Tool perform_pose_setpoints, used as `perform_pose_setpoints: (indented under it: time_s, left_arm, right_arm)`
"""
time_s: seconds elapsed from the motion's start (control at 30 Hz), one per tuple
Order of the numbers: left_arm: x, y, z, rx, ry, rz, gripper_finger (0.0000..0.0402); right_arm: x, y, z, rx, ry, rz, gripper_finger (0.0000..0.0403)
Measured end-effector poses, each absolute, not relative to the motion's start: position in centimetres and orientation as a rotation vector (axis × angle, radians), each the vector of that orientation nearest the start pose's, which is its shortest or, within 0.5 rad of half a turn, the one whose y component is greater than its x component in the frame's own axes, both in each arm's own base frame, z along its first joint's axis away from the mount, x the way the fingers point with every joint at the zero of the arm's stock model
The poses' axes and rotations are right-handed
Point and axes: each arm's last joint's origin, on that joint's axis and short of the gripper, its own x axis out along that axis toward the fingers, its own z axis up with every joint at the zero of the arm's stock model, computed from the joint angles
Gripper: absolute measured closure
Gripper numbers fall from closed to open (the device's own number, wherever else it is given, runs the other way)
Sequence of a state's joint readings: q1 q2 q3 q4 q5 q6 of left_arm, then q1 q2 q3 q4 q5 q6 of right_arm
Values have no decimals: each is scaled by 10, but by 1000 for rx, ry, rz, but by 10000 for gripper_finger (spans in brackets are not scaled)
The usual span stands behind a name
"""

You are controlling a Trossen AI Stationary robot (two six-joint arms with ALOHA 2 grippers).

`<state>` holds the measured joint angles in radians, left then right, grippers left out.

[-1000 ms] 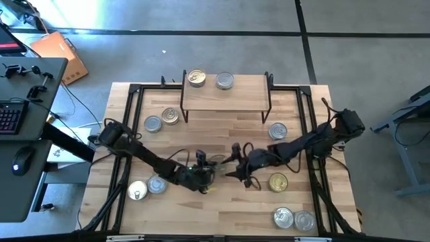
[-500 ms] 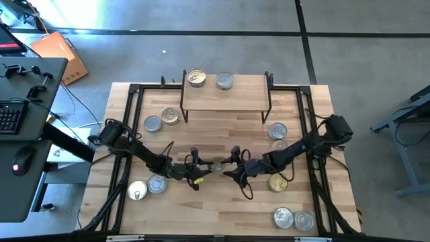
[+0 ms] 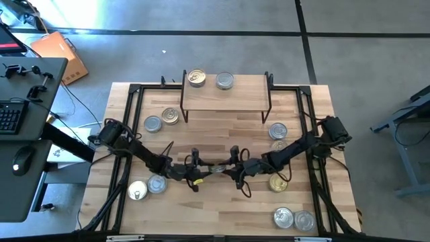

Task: Stack canned seafood by type on shelf
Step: Put the green with blue patterned tuna can on the shelf

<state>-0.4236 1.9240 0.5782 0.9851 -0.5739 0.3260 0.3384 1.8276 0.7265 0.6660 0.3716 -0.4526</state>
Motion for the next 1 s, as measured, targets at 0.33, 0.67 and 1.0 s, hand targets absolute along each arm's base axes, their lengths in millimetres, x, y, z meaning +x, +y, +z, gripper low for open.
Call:
perform_pose_setpoints:
  time_s: [0.33,0.67,1.0]
  left_arm:
    - [285,-110,83,446,431,115,220]
    - [286,-110,84,406,425,126,218]
    - [286,-109,84,405,423,129,218]
  right_arm:
    - [288,105,175,-605,526,-203,278]
    - [279,63,261,-715,741,-559,278]
    - [290,-13,272,-703,964,-673,278]
